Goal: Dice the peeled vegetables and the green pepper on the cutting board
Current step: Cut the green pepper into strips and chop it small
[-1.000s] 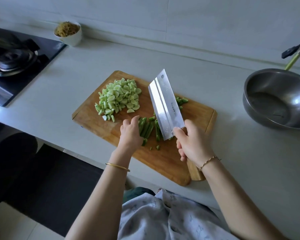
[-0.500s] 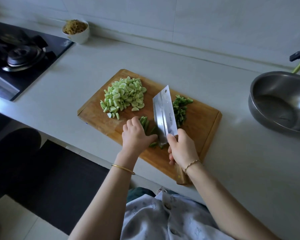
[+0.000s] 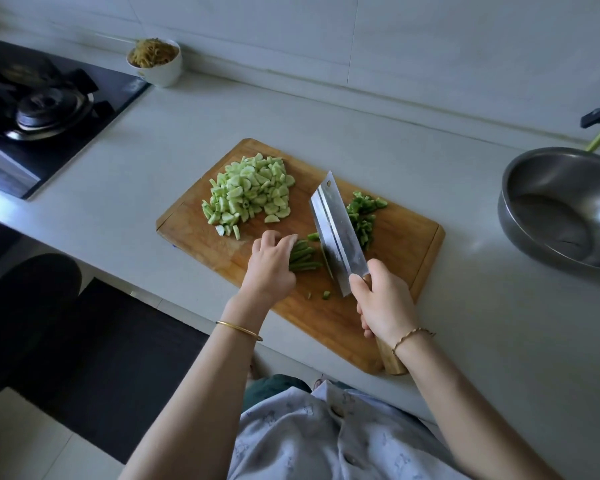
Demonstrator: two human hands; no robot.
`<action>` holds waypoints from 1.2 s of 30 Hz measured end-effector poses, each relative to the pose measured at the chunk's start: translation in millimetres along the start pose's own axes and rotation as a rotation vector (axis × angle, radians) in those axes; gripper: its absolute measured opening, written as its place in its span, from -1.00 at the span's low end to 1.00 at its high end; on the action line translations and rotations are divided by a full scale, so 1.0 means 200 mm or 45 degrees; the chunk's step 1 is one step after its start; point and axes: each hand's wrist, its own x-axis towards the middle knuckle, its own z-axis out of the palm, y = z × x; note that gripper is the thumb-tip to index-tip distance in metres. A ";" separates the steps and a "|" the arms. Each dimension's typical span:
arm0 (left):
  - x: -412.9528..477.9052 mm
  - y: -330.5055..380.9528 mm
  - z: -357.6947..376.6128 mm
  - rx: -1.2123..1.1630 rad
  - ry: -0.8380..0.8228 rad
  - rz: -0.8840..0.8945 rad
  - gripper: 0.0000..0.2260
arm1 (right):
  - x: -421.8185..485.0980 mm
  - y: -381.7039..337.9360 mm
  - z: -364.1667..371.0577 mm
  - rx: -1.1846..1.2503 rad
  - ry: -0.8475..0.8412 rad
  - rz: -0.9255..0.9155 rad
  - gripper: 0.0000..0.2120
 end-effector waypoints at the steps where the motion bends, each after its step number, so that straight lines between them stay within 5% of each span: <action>1: 0.00 0.00 0.00 0.020 0.019 -0.001 -0.41 | 0.01 -0.01 0.00 -0.037 -0.001 -0.022 -0.72; 12: -0.06 -0.03 0.09 0.094 0.194 0.000 -0.56 | 0.05 -0.04 0.05 -0.256 -0.032 -0.106 -0.84; 24: -0.07 0.02 0.13 0.079 0.297 -0.057 -0.57 | -0.02 0.06 -0.02 -0.066 0.014 0.050 -0.76; 36: 0.02 0.06 0.14 0.083 0.340 0.048 -0.66 | 0.02 -0.04 -0.11 -0.028 0.108 -0.061 -0.74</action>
